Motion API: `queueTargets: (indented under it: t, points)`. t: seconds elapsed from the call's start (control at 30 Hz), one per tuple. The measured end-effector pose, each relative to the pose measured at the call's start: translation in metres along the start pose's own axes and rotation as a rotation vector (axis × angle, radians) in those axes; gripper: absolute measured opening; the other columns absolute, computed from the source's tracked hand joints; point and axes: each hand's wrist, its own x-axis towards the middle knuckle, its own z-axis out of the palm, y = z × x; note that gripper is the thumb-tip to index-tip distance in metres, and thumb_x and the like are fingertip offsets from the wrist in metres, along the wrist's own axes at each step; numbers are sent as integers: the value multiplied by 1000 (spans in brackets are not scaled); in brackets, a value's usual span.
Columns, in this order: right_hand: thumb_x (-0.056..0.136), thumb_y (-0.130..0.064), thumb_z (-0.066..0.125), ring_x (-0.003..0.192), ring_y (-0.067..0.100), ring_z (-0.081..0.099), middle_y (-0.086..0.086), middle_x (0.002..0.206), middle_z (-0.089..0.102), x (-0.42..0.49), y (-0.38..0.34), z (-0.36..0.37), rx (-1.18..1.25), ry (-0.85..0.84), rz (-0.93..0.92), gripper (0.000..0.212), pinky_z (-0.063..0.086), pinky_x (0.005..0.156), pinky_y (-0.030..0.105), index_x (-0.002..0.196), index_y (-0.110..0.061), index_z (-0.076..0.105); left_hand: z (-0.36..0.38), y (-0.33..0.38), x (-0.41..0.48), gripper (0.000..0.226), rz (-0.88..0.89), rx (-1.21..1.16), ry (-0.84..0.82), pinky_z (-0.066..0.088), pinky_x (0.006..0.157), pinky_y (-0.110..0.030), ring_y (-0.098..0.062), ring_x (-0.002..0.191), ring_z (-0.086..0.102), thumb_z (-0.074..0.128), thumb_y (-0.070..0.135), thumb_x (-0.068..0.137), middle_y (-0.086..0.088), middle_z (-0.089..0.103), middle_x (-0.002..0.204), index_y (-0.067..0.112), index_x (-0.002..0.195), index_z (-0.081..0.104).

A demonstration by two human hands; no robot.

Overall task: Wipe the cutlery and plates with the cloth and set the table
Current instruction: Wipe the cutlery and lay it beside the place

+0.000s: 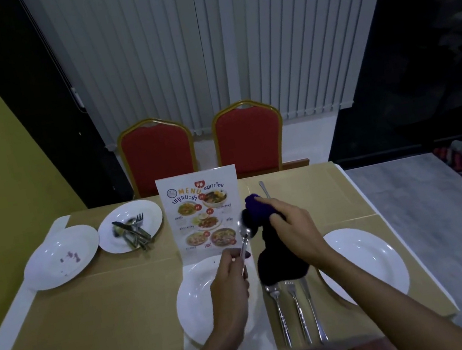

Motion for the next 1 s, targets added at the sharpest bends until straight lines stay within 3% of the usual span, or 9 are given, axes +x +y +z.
queueTargets:
  t: [0.07, 0.13, 0.3, 0.43, 0.53, 0.63, 0.77, 0.87, 1.0]
  points:
    - [88, -15, 46, 80, -2, 63, -23, 88, 68, -5, 0, 3, 121, -62, 131, 40, 49, 69, 14, 109, -45, 62, 1, 6, 5, 20, -2, 1, -5, 39, 57, -26, -10, 61, 48, 47, 28, 100, 6, 54, 72, 36, 89, 61]
    - [90, -22, 52, 75, 5, 64, -14, 80, 68, -8, 0, 9, 240, -136, 254, 19, 50, 69, 24, 94, -36, 65, 4, 7, 8, 11, -15, -1, -14, 53, 71, -38, -15, 77, 64, 51, 35, 98, 5, 65, 88, 38, 92, 61]
    - [90, -30, 68, 86, 21, 70, 8, 97, 73, -11, 2, 16, 401, -186, 337, 25, 55, 78, 32, 107, -12, 65, 7, 4, 11, 9, 53, 29, -28, 58, 84, -42, -18, 90, 70, 59, 28, 97, 1, 70, 95, 25, 93, 66]
    - [83, -33, 76, 86, 26, 71, 8, 93, 74, -12, 11, 13, 342, -73, 380, 30, 57, 79, 42, 101, -11, 67, -3, 5, 18, 8, 64, 20, -80, 59, 85, -37, -22, 94, 71, 70, 16, 90, 2, 74, 95, 19, 96, 75]
    - [81, -42, 76, 79, 21, 70, 3, 86, 72, -14, 17, 8, 239, -67, 365, 31, 57, 74, 40, 95, -16, 66, -7, 18, 38, 14, 159, 74, 51, 58, 83, -31, -14, 93, 68, 69, 23, 90, 7, 72, 100, 27, 103, 73]
    - [76, -51, 76, 77, 15, 71, -3, 84, 73, -16, 14, 5, 167, -141, 330, 37, 57, 68, 29, 96, -22, 65, 4, 36, 56, 6, 159, 98, 4, 56, 87, -41, -21, 96, 66, 70, 25, 89, 0, 71, 98, 23, 94, 71]
    - [74, -39, 80, 74, 12, 71, -2, 85, 72, -19, 15, 3, 178, -167, 349, 33, 56, 63, 24, 97, -22, 65, 24, 46, 72, 8, 67, -44, 107, 55, 85, -51, -26, 85, 65, 76, 20, 84, -5, 70, 87, 22, 79, 69]
    - [70, -35, 80, 73, 13, 71, -1, 83, 72, -33, 23, 8, 191, -221, 414, 30, 58, 66, 27, 93, -21, 67, 33, 47, 83, 7, -17, -167, 220, 54, 79, -45, -26, 79, 60, 77, 21, 82, -9, 70, 86, 21, 81, 70]
    - [68, -31, 76, 81, 23, 71, 4, 86, 73, -32, 34, -3, 179, -198, 441, 29, 59, 77, 39, 93, -19, 68, 39, 36, 82, 17, -82, -164, 115, 46, 70, -31, -17, 77, 57, 76, 26, 84, 0, 66, 77, 13, 94, 73]
